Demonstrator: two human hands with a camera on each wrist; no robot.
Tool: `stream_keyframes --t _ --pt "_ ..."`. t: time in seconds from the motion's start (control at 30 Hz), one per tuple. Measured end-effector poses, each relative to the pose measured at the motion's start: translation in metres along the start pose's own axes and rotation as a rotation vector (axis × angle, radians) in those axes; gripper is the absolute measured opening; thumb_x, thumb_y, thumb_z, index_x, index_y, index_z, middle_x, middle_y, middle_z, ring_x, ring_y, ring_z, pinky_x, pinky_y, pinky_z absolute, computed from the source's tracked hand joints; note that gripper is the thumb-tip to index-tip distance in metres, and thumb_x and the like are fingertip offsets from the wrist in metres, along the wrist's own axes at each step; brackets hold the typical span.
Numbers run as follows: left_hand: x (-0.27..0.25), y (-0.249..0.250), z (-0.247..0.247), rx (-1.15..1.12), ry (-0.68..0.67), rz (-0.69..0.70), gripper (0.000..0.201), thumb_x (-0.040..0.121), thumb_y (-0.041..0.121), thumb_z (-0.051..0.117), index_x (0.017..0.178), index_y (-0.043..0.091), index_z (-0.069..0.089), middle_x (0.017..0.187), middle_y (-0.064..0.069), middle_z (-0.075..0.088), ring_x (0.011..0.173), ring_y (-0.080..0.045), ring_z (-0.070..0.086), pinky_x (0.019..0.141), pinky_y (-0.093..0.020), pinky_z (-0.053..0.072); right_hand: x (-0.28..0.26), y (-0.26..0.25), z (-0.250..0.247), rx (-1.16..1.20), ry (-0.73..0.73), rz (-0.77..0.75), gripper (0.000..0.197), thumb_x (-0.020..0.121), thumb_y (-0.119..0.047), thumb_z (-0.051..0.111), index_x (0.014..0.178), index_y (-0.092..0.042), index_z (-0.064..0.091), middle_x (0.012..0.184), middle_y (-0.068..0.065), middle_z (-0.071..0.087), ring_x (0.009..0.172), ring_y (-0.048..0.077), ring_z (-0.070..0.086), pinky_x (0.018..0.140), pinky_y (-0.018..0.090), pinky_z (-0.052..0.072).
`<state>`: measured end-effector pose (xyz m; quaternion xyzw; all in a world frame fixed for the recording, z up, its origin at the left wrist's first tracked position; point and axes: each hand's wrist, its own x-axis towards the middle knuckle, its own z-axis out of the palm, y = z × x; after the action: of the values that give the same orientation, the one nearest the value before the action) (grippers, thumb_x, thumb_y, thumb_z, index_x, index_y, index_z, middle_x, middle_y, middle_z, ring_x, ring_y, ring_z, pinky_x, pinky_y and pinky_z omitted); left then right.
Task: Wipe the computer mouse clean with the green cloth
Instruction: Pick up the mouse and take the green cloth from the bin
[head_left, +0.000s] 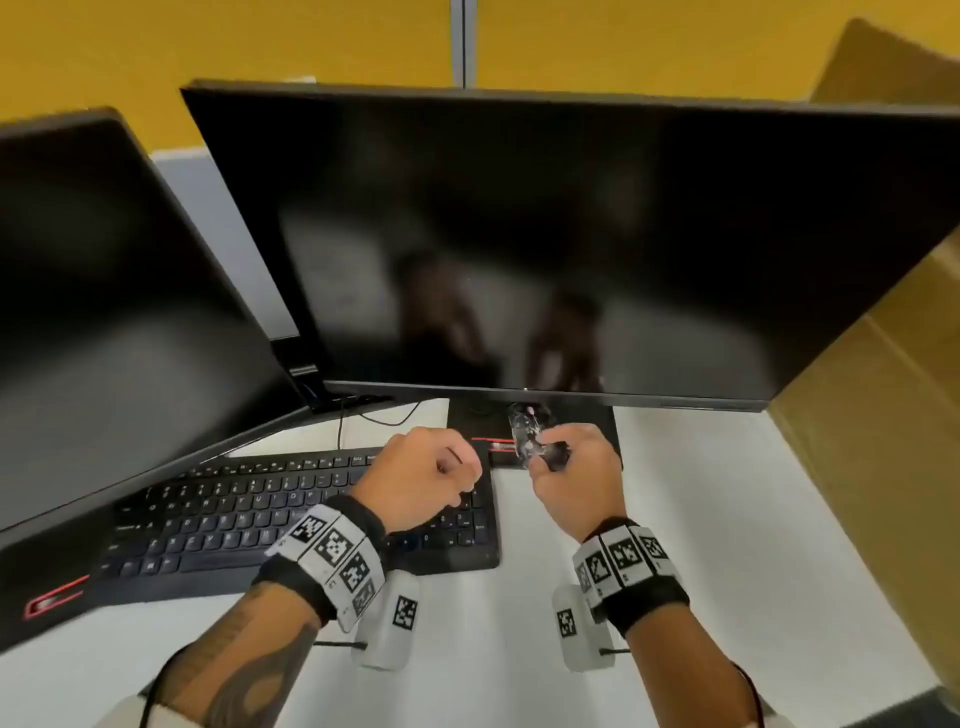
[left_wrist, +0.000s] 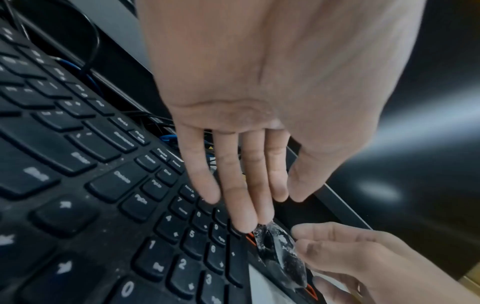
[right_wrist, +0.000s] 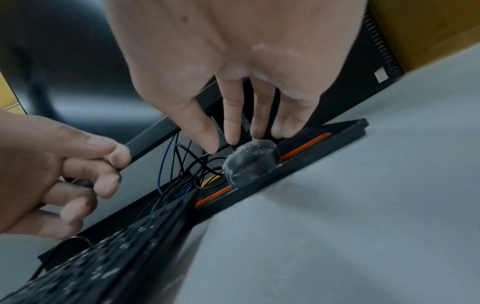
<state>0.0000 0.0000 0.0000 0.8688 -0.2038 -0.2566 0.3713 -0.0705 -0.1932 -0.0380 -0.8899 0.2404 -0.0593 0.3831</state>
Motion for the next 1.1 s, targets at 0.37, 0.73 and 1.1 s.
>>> stream_keyframes --t 0.37,0.73,1.1 --pt "0.023 -0.013 0.004 -0.076 0.072 0.133 0.016 0.099 0.015 0.065 0.09 0.024 0.076 0.084 0.001 0.081 0.074 -0.017 0.08 0.08 -0.044 0.062 0.026 -0.005 0.02 -0.169 0.015 -0.026 0.052 0.084 -0.028 0.082 0.13 -0.022 0.058 0.141 0.003 0.046 0.123 0.029 0.057 0.103 0.034 0.047" --pt "0.022 -0.002 0.027 0.051 0.001 0.152 0.049 0.106 0.055 0.047 0.099 0.017 0.078 0.095 0.0 0.083 0.084 -0.024 0.081 0.083 -0.037 0.062 -0.002 0.005 0.009 -0.07 0.162 -0.332 0.041 0.066 -0.042 0.088 0.097 -0.032 0.062 0.104 -0.007 0.059 0.088 0.007 0.057 0.068 0.017 0.042" --pt "-0.077 -0.027 0.042 -0.376 0.193 0.197 0.041 0.105 0.038 0.062 0.107 -0.001 0.075 0.088 -0.006 0.081 0.085 -0.018 0.08 0.091 -0.041 0.065 -0.09 -0.024 0.029 0.025 0.274 -0.668 0.037 0.07 -0.045 0.077 0.098 -0.032 0.057 0.106 -0.005 0.06 0.1 0.016 0.06 0.08 0.024 0.048"
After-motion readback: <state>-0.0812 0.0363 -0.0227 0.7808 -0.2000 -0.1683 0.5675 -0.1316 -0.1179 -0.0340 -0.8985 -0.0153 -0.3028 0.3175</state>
